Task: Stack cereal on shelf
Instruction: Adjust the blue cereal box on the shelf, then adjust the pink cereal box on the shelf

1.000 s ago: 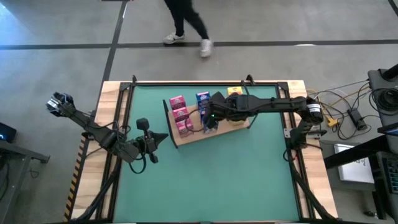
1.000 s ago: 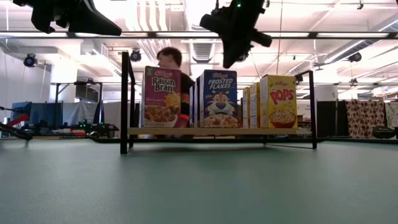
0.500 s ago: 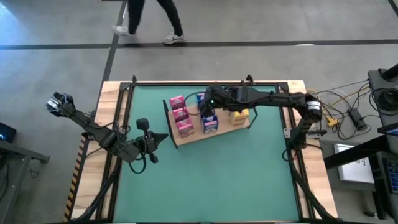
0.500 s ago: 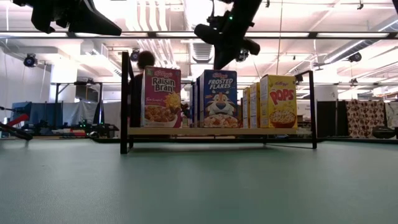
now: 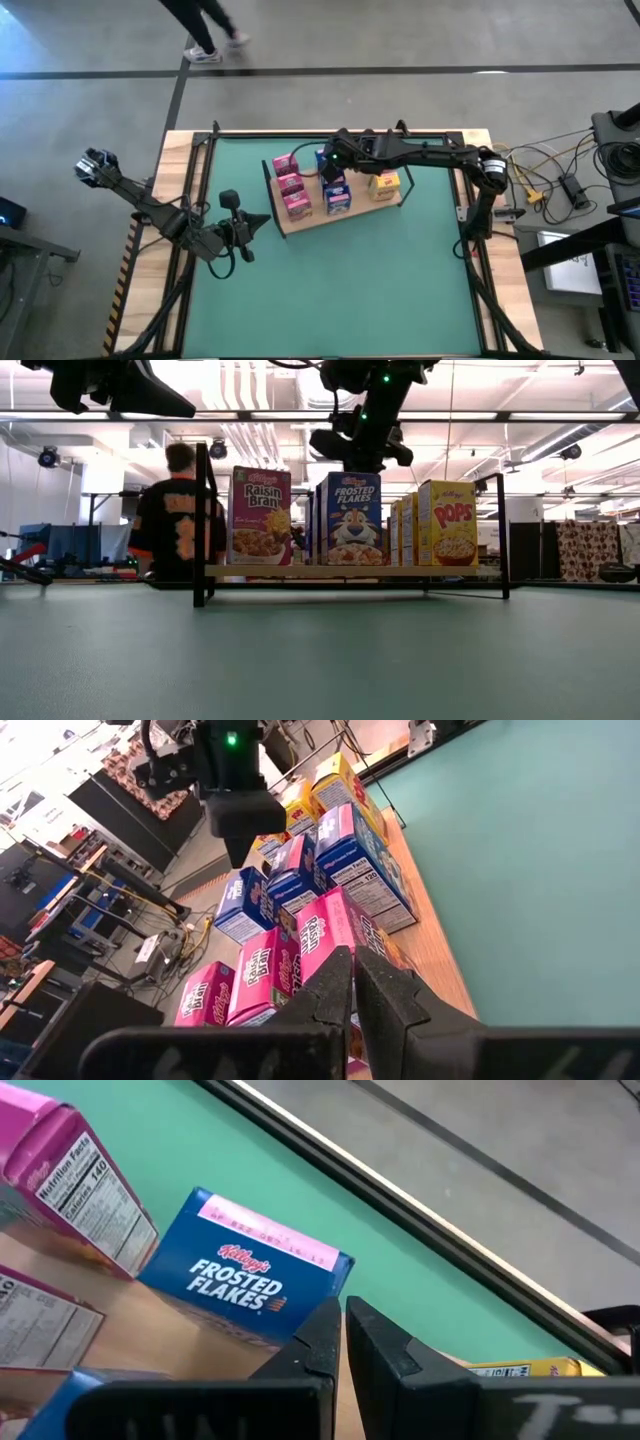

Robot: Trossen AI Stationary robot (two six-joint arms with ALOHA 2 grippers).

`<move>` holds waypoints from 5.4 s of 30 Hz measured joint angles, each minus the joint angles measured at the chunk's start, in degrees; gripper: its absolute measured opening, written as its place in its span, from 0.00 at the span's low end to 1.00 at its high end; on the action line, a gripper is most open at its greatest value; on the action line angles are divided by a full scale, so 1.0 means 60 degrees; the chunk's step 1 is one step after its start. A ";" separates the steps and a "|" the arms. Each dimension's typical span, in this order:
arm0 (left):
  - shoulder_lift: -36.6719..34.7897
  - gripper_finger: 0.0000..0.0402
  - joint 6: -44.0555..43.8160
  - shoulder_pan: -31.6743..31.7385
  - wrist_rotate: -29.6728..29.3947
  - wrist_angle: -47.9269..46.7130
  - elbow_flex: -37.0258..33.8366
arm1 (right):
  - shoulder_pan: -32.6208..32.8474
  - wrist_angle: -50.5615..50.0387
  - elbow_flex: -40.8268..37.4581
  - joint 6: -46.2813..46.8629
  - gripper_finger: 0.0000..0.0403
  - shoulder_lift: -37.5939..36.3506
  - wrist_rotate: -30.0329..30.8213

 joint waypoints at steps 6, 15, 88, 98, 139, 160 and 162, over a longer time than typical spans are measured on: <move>0.0000 0.00 0.0000 0.0000 0.0001 0.0004 0.0000 | 0.0004 0.0015 0.0010 0.0446 0.03 -0.0017 -0.0199; 0.0000 0.00 0.0000 0.0002 -0.0002 0.0004 0.0000 | 0.0140 -0.0008 0.0013 0.0985 0.03 -0.0035 -0.0821; 0.0000 0.00 -0.0044 0.0002 -0.0002 0.0094 0.0000 | 0.0762 0.0902 0.0802 -0.0226 0.03 0.0818 0.1204; 0.0000 0.00 -0.0040 0.0003 0.0000 0.0066 0.0000 | 0.0426 0.1231 0.0800 -0.0430 0.03 0.1268 0.0732; 0.0000 0.00 -0.0040 0.0000 0.0002 0.0073 0.0000 | 0.1074 0.1074 0.1114 -0.1853 0.03 0.0716 0.0251; 0.0017 0.00 -0.0331 0.0003 -0.0002 0.1049 0.0148 | 0.4122 0.3712 -0.3115 -0.2520 0.03 -0.1707 0.0266; 0.0060 0.00 -0.0374 0.0002 0.0002 0.1117 0.0244 | 0.4422 0.4590 -0.3811 -0.2646 0.03 -0.2059 0.0262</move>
